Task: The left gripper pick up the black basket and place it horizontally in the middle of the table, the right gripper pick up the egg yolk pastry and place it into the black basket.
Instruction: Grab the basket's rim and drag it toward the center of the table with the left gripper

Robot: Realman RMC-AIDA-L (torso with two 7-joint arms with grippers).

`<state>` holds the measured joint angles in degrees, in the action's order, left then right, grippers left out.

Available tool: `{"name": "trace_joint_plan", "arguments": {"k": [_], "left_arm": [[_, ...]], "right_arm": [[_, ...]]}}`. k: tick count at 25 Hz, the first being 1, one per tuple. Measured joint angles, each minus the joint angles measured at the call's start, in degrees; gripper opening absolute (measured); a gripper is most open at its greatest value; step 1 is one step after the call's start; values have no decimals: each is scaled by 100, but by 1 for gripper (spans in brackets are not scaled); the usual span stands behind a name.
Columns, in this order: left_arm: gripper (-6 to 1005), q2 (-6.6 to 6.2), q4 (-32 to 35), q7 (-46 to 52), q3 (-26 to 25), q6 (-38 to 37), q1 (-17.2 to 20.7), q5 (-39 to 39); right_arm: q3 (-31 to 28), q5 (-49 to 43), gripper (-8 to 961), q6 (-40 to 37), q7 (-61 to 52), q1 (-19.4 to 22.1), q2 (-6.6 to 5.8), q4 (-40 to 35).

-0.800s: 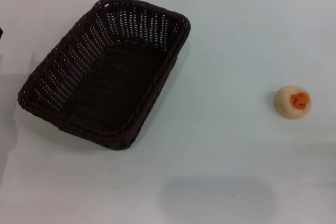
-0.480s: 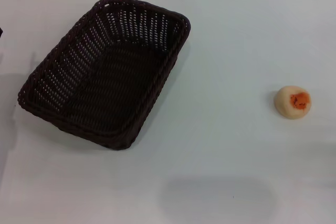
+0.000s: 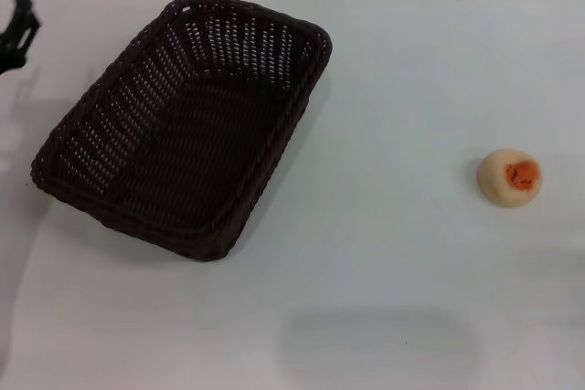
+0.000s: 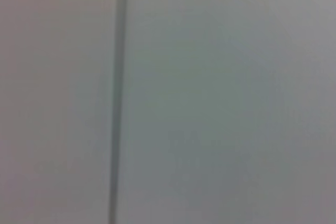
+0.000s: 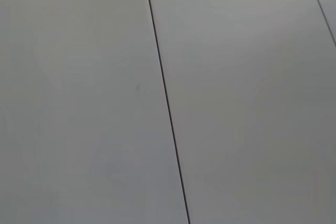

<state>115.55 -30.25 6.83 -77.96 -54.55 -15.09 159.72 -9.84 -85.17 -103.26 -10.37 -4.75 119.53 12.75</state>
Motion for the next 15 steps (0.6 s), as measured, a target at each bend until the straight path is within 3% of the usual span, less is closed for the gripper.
{"name": "trace_joint_plan", "arguments": {"k": [1, 2, 3, 6, 7, 8, 12, 15], "left_arm": [[783, -52, -245, -2, -27, 310, 7, 128], [782, -204, -953, 20, -94, 1195, 19, 423], [781, -204, -953, 20, -94, 1195, 19, 423], [778, -458, -2130, 50, -120, 2695, 37, 570], [777, -681, -3000, 19, -89, 3916, 38, 570], [777, -681, -3000, 19, -89, 3916, 38, 570], [773, -938, -4342, -319, -81, 5872, -33, 568], [770, -883, -5248, -989, -379, 7444, -151, 539]], "right_arm": [[0, 0, 774, 0, 0, 2, 0, 0], [-1, 0, 774, 0, -1, 6, 0, 0], [-1, 0, 774, 0, -1, 6, 0, 0], [-1, 0, 774, -1, -5, 7, -3, 0], [0, 0, 773, 0, -5, 8, -3, 0], [-1, 0, 773, 0, -4, 10, -4, 0], [-1, 0, 773, 0, -4, 39, -6, 0], [-1, 0, 773, 0, -12, 44, -8, 0]]}}
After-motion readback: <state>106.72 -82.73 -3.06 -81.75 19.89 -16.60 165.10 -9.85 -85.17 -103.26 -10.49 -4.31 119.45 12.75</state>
